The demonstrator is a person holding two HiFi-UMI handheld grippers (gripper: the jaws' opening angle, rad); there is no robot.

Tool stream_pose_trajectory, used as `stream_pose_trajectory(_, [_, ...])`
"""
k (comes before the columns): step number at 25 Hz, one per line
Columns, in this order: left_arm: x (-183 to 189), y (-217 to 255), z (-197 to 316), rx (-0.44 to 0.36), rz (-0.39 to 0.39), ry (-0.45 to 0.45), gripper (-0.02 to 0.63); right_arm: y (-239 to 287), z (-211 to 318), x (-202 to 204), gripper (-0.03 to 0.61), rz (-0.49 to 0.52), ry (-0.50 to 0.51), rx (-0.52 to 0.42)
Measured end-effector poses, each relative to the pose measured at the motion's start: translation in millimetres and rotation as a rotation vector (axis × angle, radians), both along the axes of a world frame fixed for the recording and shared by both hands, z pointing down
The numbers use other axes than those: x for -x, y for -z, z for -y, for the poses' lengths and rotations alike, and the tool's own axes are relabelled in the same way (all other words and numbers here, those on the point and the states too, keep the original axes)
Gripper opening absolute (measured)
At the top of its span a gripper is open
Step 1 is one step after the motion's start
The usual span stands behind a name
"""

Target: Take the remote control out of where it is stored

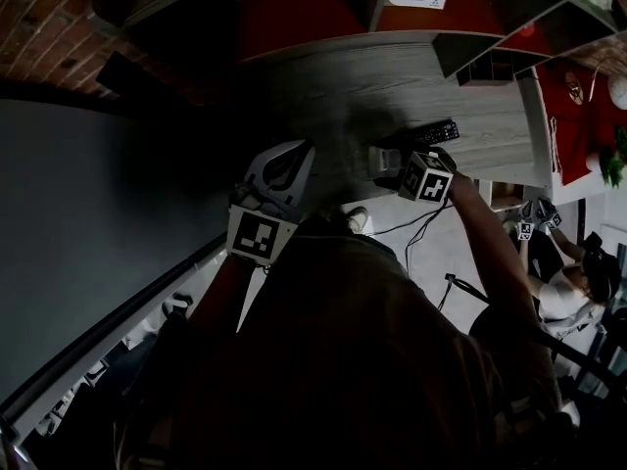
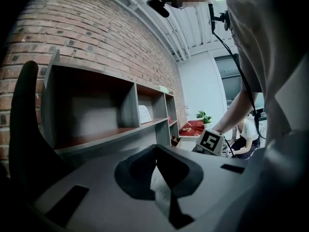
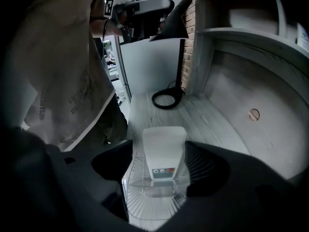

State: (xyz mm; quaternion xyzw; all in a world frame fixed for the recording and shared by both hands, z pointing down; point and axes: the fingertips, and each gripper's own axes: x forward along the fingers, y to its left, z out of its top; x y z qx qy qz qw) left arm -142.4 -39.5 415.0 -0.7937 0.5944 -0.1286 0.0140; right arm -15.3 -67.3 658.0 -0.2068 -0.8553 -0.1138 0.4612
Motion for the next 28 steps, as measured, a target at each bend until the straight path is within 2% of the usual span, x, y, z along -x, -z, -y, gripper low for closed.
stream_pose_trajectory(8, [2.6,-6.4,-14.6,0.031,-0.004,0.033,0.011,-25.0,-2.9,7.1,0.324,-0.061,0.035,-0.001])
stream_pose_trajectory(12, [-0.7,-9.7,-20.3,0.044,-0.017,0.039,0.011,-28.1,-0.7,8.0,0.322,-0.075,0.04,-0.05])
stream_pose_trajectory(18, [-3.6,-10.9,-24.6,0.044,-0.023,0.043,0.011,-35.3,2.7,9.9,0.301,-0.084,0.053,-0.113])
stream_pose_trajectory(28, [1.9,-19.9,-31.3,0.045,-0.039,0.055,0.011,-35.8,0.6,10.0,0.296,-0.068,0.057,-0.115])
